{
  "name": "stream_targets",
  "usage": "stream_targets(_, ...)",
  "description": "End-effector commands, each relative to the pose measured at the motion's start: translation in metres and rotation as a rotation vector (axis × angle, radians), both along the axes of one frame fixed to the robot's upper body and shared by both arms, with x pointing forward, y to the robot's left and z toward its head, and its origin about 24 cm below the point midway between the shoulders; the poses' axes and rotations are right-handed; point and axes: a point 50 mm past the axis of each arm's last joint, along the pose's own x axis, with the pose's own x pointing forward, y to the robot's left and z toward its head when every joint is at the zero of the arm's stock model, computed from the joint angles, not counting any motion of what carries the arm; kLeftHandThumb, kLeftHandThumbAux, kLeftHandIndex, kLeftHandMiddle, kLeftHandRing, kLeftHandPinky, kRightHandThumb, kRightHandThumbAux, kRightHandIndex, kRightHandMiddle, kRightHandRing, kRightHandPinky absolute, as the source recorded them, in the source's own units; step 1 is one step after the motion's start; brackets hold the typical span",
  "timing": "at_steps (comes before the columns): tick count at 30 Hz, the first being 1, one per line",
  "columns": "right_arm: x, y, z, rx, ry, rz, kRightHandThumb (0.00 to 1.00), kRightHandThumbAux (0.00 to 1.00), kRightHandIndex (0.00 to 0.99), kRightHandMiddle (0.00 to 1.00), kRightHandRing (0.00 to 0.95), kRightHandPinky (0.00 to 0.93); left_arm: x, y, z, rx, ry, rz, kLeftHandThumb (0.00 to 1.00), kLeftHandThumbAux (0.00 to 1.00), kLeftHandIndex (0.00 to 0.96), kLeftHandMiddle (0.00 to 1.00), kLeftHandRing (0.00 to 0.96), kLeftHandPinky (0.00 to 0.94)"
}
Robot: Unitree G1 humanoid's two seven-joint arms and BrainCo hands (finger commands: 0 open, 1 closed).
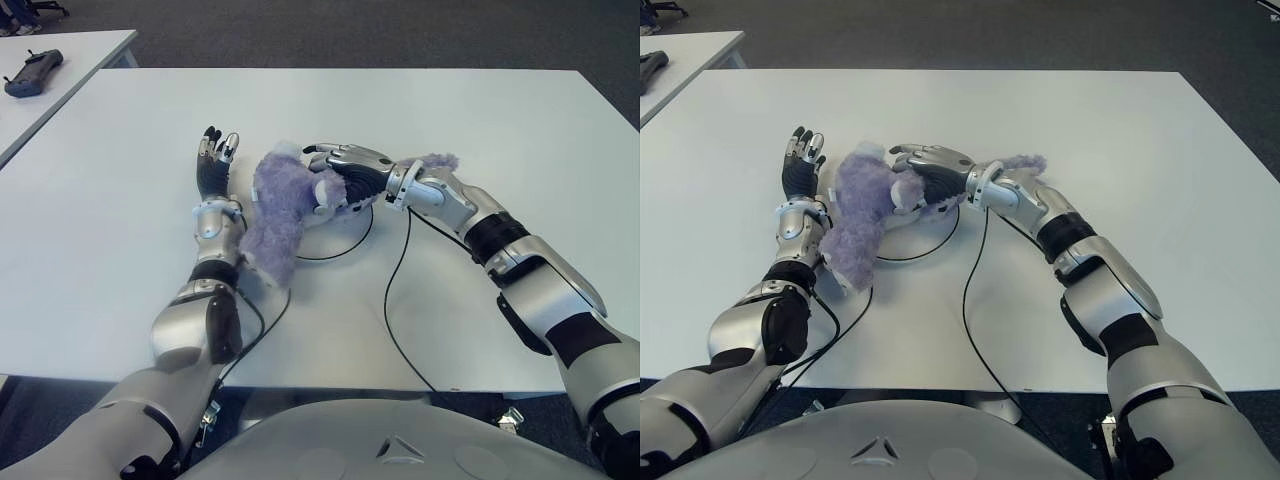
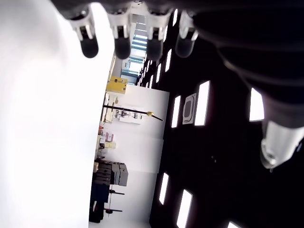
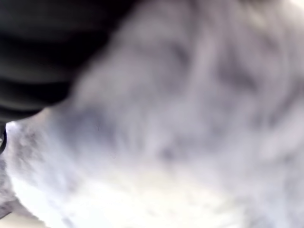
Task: Put the doll into the plate.
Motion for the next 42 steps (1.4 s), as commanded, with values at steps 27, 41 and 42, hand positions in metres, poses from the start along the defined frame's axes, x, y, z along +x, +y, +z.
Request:
stream_targets(27, -0.039, -0.094, 0.036, -0.057, 0.110, 0.031, 0.357, 0.149, 0.000, 0.000, 0.000, 0.000, -0.089, -0.026, -0.107, -0.178, 0.427, 0.026, 0.000, 0.496, 0.040, 0.087, 0.055, 0.024)
stream_targets(41, -0.039, -0.093, 0.033, -0.062, 0.142, 0.004, 0.370, 0.173, 0.000, 0.000, 0.000, 0.000, -0.090, -0.024, -0.107, -0.160, 0.436, 0.012, 0.000, 0.499, 0.026, 0.091, 0.056, 0.017)
stream_targets(42, -0.039, -0.092, 0.032, -0.059, 0.150, 0.003, 0.368, 0.176, 0.000, 0.000, 0.000, 0.000, -0.090, -0.024, -0.107, -0.162, 0.435, 0.012, 0.000, 0.499, 0.026, 0.090, 0.056, 0.018)
